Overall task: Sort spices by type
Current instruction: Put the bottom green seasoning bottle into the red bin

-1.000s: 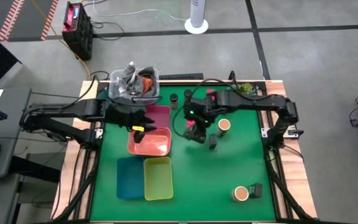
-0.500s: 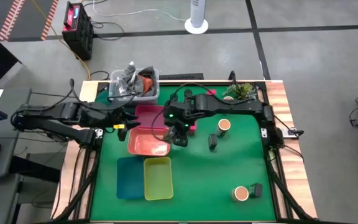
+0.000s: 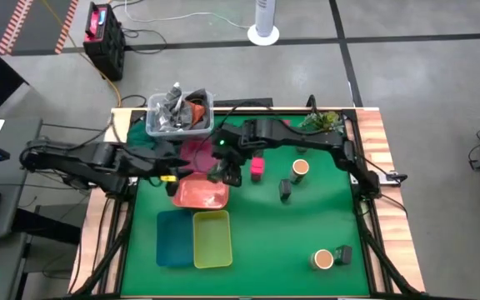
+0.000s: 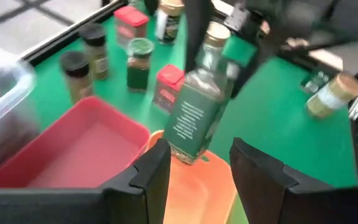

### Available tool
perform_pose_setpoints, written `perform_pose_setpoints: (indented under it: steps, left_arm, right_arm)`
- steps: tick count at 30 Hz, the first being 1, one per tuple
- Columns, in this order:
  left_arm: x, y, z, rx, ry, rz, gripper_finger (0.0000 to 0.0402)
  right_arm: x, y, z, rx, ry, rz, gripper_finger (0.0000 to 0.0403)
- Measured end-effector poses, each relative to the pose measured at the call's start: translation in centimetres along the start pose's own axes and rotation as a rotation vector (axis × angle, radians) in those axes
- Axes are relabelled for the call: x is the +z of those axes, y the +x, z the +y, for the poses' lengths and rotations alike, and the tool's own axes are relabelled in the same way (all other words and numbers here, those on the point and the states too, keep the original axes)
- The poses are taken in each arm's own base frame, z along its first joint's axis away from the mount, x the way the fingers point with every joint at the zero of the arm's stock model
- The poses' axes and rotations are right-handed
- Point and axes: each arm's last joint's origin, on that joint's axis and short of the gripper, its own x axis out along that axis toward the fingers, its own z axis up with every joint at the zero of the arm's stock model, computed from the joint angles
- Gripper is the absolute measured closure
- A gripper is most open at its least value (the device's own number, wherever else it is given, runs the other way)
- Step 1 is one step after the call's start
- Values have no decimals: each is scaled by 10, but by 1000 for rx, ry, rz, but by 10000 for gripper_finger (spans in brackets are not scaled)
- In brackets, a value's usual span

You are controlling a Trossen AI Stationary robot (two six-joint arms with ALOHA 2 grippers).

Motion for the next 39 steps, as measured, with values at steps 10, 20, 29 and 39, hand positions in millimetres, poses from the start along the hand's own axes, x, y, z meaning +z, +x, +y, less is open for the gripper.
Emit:
perform_pose_setpoints:
  steps: [10, 20, 29, 39]
  left_arm:
    - [16, 37, 1, -60, 82, -5, 169]
    - [40, 75, 1, -134, 183, 67, 98]
    - [40, 102, -6, -187, 264, 130, 97]
    - [39, 104, -6, -173, 299, 136, 163]
  right_arm:
    - [-3, -34, 1, -3, -33, -31, 171]
    - [-4, -32, 7, 6, -88, -27, 171]
    - [-5, -32, 7, 5, -107, -13, 171]
    - [-8, -32, 7, 6, -117, 21, 166]
